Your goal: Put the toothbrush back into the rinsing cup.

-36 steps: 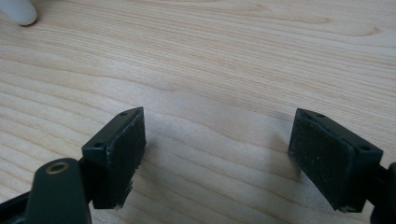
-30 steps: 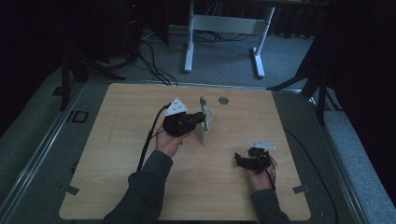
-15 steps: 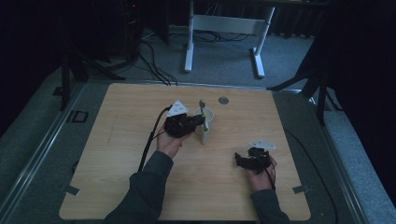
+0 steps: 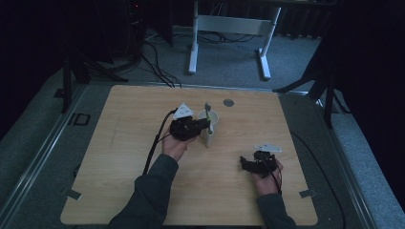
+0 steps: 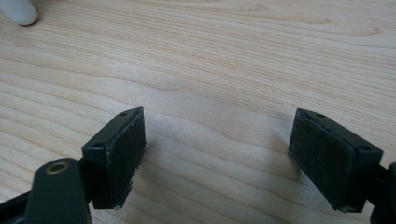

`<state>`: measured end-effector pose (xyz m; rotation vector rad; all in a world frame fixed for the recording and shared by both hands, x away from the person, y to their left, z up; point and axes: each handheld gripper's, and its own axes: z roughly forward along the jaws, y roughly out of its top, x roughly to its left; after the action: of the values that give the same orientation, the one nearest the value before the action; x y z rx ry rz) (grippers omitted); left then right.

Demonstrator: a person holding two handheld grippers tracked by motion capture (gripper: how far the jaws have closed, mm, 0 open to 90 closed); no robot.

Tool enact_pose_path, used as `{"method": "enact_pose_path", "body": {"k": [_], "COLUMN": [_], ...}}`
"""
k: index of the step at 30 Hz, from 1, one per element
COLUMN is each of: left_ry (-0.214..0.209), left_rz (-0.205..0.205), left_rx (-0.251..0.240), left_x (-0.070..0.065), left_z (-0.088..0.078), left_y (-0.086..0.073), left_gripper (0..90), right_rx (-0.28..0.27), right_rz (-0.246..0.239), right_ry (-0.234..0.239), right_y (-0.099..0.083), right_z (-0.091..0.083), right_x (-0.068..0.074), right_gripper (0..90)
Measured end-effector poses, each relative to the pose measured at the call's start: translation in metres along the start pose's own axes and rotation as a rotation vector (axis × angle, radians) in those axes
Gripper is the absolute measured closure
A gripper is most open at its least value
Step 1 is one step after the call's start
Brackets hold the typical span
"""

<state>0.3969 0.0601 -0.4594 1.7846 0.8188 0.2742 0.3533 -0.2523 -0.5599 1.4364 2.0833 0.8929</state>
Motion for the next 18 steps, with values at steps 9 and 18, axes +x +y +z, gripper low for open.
{"method": "enact_pose_path", "body": {"k": [9,18], "left_ry": [-0.029,-0.004], "left_rz": [-0.027,-0.049], "left_rx": [0.034,0.041], "left_x": [0.005,0.013], "left_z": [-0.003,-0.013], "left_y": [-0.008,-0.017], "left_gripper": [56.7,51.4], "right_rx": [0.0,0.001], "right_rz": [0.0,-0.001], "right_ry": [0.0,0.0], "right_y": [0.0,0.0], "right_z": [0.0,0.0], "right_x": [0.0,0.0], "right_gripper": [18.5,18.4]}}
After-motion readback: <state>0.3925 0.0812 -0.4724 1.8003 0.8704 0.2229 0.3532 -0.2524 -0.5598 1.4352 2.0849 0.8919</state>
